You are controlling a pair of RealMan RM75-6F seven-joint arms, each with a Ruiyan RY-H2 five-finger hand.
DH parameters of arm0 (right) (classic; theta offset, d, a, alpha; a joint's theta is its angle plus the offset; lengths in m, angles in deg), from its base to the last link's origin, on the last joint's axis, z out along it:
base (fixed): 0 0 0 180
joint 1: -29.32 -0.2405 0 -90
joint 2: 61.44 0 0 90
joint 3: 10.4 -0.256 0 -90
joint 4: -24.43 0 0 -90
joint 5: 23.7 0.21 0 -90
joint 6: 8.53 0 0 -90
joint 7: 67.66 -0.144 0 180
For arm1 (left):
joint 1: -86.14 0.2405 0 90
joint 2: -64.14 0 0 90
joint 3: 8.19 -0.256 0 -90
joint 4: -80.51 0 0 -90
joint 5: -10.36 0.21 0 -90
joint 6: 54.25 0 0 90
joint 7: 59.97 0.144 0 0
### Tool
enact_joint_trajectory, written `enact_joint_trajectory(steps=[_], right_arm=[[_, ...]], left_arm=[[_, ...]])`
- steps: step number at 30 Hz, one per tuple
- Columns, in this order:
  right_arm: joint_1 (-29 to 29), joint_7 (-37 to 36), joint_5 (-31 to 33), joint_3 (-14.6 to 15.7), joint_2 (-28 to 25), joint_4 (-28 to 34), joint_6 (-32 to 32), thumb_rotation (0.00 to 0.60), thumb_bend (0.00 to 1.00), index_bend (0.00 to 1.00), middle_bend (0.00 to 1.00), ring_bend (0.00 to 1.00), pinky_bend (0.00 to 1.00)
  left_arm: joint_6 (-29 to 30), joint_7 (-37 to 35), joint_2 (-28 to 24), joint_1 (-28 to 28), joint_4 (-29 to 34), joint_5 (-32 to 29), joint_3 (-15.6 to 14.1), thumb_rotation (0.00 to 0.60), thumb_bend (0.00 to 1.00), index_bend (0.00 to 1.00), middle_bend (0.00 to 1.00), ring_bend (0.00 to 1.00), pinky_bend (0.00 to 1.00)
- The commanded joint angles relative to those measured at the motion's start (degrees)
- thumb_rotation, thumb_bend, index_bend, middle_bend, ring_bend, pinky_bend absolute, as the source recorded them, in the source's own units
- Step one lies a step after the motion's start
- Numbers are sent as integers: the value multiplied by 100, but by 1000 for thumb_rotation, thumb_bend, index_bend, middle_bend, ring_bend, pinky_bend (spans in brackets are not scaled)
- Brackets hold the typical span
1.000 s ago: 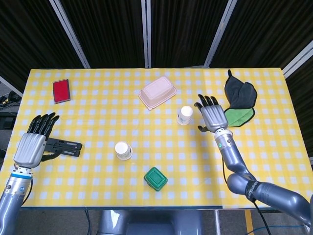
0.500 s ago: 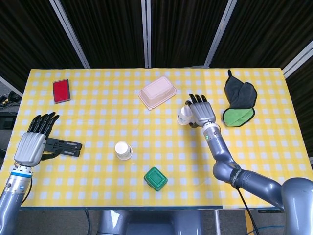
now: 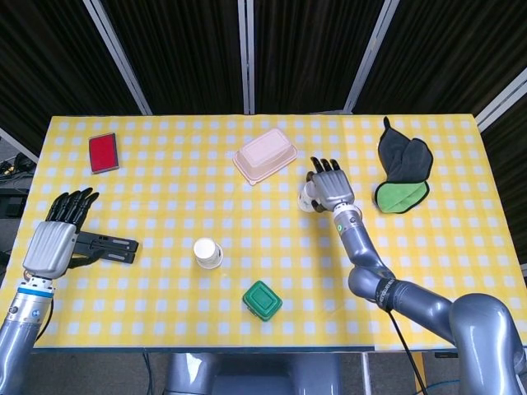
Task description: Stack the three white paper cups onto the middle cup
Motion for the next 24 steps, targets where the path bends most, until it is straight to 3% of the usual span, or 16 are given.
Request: enact_joint_trajectory(steps=[1, 7, 18, 24], right_arm=[[-6, -63, -92, 18, 34, 17, 83, 600, 284, 422, 36, 0, 21], [-26, -144, -441, -45, -73, 491, 457, 600, 283, 438, 48, 0, 23], [-78, 467, -799, -238, -740, 2898, 1532, 600, 282, 446, 54, 0, 26], [-227, 1005, -917, -162, -608, 3811, 2010, 600, 281, 446, 53, 0, 26]], left_arm=[[-6, -7, 4, 9, -6, 25, 7, 600, 176, 0, 0, 0, 0], [-14, 20, 4, 25, -2, 76, 3, 600, 176, 0, 0, 0, 0], [-138, 32, 13, 39, -20, 58, 29, 600, 176, 0, 0, 0, 0], [-182, -65, 17, 36, -68, 94, 41, 600, 176, 0, 0, 0, 0]])
